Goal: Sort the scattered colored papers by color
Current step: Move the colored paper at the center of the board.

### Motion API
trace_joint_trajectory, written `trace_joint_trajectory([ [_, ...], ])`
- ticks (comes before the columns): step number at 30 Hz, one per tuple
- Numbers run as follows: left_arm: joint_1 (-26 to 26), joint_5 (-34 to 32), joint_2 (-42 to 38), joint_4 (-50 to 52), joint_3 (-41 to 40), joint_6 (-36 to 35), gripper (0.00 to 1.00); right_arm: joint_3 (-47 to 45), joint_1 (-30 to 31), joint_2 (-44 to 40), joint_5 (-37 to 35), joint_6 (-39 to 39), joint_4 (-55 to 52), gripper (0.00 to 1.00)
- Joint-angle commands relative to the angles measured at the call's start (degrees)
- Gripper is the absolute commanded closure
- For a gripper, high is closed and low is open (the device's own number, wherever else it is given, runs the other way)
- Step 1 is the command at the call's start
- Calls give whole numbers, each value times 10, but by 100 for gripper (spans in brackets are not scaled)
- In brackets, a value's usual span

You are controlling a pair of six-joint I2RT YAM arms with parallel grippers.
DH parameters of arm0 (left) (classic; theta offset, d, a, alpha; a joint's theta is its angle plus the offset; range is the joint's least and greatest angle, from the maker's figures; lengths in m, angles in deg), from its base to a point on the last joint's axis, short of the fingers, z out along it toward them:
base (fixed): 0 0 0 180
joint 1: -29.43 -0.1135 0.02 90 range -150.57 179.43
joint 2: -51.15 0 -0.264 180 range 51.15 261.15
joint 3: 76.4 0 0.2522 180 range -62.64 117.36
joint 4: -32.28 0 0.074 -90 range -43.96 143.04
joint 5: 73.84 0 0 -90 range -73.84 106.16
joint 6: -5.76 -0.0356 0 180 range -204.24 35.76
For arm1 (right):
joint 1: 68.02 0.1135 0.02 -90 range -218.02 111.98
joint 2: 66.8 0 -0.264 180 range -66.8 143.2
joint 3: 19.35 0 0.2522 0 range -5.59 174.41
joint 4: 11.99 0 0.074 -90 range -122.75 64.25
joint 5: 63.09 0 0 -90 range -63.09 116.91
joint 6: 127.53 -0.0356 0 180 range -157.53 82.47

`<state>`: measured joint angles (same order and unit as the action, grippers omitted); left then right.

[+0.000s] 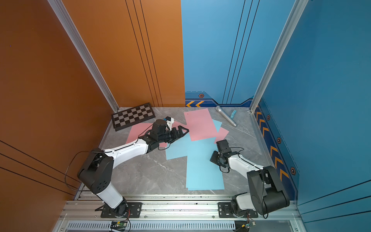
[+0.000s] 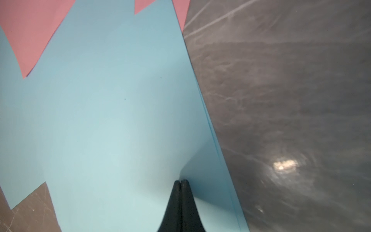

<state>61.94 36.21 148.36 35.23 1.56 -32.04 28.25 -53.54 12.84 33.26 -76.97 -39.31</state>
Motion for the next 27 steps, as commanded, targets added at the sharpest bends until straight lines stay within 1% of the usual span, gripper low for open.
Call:
trace_joint_trajectory([
  [1, -4, 29, 46, 45, 47, -40, 2, 5, -17, 0, -44, 0, -75, 100],
  [5, -12, 62, 118, 52, 120, -46, 2, 15, -41, 3, -52, 14, -88, 100],
  [8, -17, 78, 165, 52, 168, -48, 2, 40, -55, 22, -57, 33, -99, 100],
  [13, -32, 104, 224, 52, 235, -43, 2, 80, -62, 62, -34, 82, -107, 100],
  [17, -46, 113, 257, 56, 277, -42, 2, 93, -60, 68, -25, 120, -107, 100],
  [18, -51, 114, 266, 56, 287, -38, 2, 97, -59, 60, -20, 126, -107, 95],
  [20, -57, 108, 281, 57, 303, -36, 2, 102, -57, 29, -13, 132, -105, 71],
  [21, -60, 101, 287, 57, 310, -38, 2, 106, -57, 8, -10, 133, -100, 61],
  [24, -69, 91, 305, 73, 340, -50, 2, 129, -64, -38, -5, 140, -77, 36],
  [27, -76, 94, 330, 81, 373, -53, 2, 162, -82, -32, 14, 153, -38, 21],
])
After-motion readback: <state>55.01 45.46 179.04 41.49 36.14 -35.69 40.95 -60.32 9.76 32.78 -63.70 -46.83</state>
